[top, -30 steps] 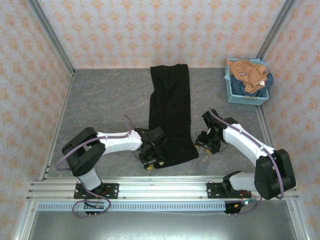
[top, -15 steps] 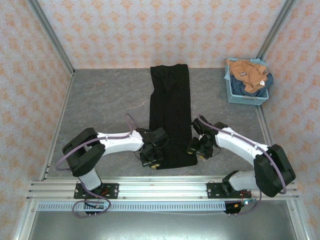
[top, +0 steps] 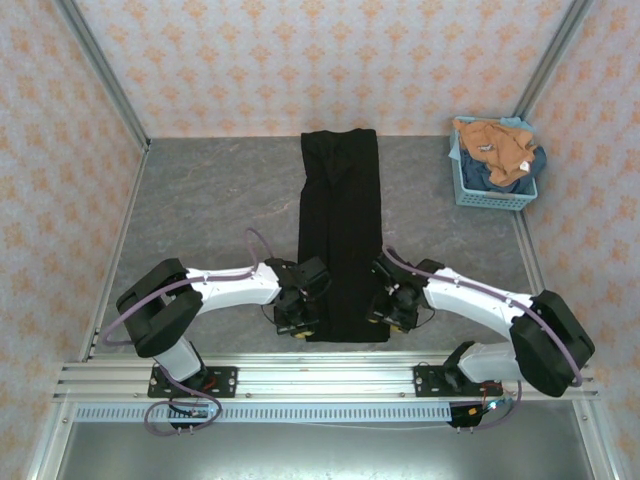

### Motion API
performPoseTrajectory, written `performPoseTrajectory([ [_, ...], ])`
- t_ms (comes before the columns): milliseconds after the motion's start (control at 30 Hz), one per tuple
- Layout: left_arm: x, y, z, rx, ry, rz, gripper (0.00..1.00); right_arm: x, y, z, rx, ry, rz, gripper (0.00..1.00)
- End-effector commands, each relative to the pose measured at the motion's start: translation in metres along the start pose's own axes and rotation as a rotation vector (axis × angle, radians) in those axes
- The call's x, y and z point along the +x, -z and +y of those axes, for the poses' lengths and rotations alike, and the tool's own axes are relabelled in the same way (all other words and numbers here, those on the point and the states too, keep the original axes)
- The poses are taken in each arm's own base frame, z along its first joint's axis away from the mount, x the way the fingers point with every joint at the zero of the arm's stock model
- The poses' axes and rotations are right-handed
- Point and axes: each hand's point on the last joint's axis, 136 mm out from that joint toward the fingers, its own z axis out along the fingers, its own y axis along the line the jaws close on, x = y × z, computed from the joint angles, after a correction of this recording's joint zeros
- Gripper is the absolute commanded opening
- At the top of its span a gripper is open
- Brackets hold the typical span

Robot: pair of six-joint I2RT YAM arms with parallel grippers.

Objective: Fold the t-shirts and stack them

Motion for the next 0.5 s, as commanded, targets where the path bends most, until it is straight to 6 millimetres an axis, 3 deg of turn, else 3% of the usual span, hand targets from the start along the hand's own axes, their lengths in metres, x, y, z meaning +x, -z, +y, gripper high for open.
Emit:
performPoseTrajectory([
  [0,0.001,-0.005,0.023,-0.086,-0.001,0.016,0.0,0.003,-0.011,-0.011,0.042,-0.054,0.004,0.5],
  [133,0.001,-0.004,0.023,-0.085,-0.011,0.02,0.0,0.002,-0.021,-0.005,0.024,-0.076,0.021,0.45],
  [267,0.001,0.0,0.021,-0.071,-0.023,0.017,0.0,-0.006,-0.02,0.009,-0.008,-0.107,0.002,0.11],
  [333,-0.001,0.011,0.014,-0.04,-0.039,-0.012,0.0,-0.017,-0.001,0.015,-0.009,-0.107,-0.066,0.01],
  [467,-0.009,0.055,-0.008,0.073,-0.079,-0.129,0.0,-0.036,0.058,0.023,-0.01,-0.104,-0.224,0.0],
])
